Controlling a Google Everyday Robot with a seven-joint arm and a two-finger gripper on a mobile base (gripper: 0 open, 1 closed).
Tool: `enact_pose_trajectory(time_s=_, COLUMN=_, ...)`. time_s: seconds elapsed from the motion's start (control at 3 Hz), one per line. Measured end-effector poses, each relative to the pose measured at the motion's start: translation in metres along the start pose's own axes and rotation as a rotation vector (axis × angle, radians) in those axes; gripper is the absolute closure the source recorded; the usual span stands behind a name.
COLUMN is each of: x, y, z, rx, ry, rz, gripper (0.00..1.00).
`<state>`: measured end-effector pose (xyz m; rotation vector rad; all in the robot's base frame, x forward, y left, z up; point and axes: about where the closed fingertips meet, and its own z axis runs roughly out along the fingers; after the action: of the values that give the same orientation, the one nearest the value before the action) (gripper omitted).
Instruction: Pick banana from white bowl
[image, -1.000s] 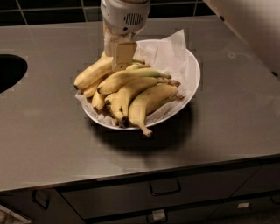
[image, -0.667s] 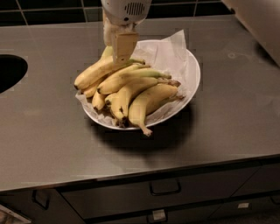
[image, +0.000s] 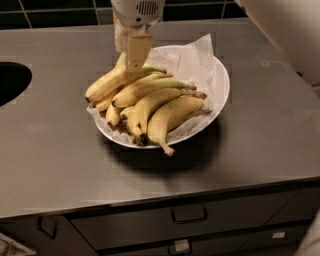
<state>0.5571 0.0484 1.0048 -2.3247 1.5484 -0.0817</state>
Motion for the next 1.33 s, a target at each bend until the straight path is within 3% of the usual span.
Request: enact_pose_trajectory(time_s=1.33, x=-0.011, y=-0.017, z=0.046, rx=-0.093, ry=-0.021, rz=-0.039, gripper=0.52)
